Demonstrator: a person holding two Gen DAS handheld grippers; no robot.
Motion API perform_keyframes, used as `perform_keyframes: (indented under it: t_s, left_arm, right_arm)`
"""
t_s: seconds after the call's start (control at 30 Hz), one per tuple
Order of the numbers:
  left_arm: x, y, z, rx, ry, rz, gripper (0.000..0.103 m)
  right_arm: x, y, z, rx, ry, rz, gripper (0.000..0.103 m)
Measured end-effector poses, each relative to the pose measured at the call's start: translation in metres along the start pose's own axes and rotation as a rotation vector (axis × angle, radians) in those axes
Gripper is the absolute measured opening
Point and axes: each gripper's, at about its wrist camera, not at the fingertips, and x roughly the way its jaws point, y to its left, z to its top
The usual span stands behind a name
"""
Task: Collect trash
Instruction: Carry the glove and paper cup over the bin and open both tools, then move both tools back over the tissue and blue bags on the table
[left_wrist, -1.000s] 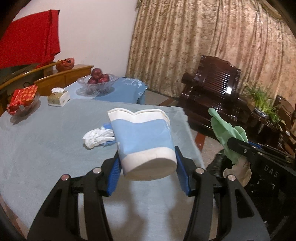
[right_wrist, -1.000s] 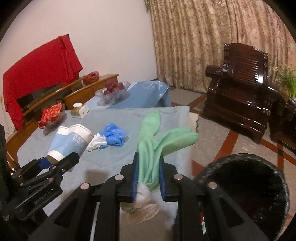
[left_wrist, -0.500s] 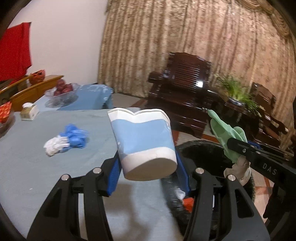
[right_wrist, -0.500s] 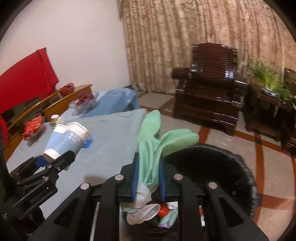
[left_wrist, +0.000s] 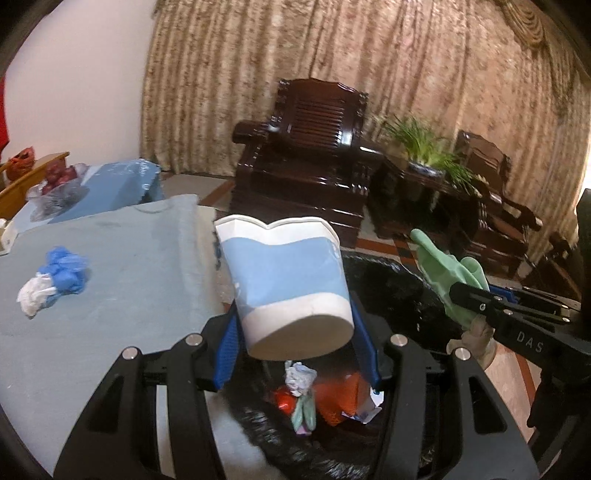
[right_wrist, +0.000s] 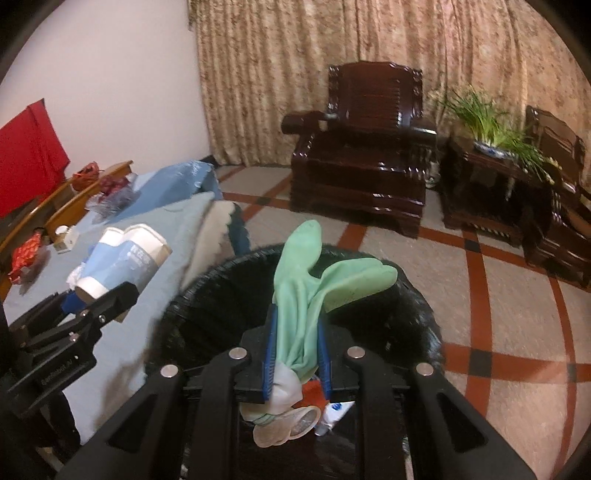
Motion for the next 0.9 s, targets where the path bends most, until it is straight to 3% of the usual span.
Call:
perform_keyframes:
  t_s: [0.2,0.3,0.4,0.43,0.6,0.67,0.77,0.9]
  left_arm:
    - [0.028,-0.015,-0.005,0.019,0.026,-0.037,0.052]
    - [0.034,-0.016,-0.007,0.019,0.033,-0.06,0.06]
    - [0.036,-0.016,-0.009,0.006,0.036,-0.087,0.076]
    - [0.036,-0.015,-0.01,0.003,0.034,-0.091,0.08]
    - [0.029,-0.004,-0.012,-0.006,0.031,-0.077,0.085]
    - [0.021,0.005,-0.012,-0.007,0.017,-0.052,0.087]
    - [0.006,0.023,-0.011,-0.026,-0.008,-0.007,0.09]
    - [-0.02,0.049,-0.005,-0.056,-0.046,0.067,0.094]
  right_arm:
    - [0.009,-0.018,-0.007,0.02,0.025,-0.016,0.019]
    - [0.011,-0.023,-0.011,0.024,0.028,-0.024,0.022]
    - [0.014,-0.031,-0.013,0.045,0.032,-0.03,0.037]
    - [0.014,-0.032,-0.013,0.047,0.032,-0.039,0.049]
    - [0.009,-0.034,-0.013,0.053,0.019,-0.068,0.07]
    - [0.005,-0.032,-0.013,0.059,-0.001,-0.067,0.086]
    - [-0.001,-0.022,-0.009,0.057,-0.031,-0.036,0.097]
    - [-0.007,0.0,-0.002,0.042,-0.065,0.018,0.097]
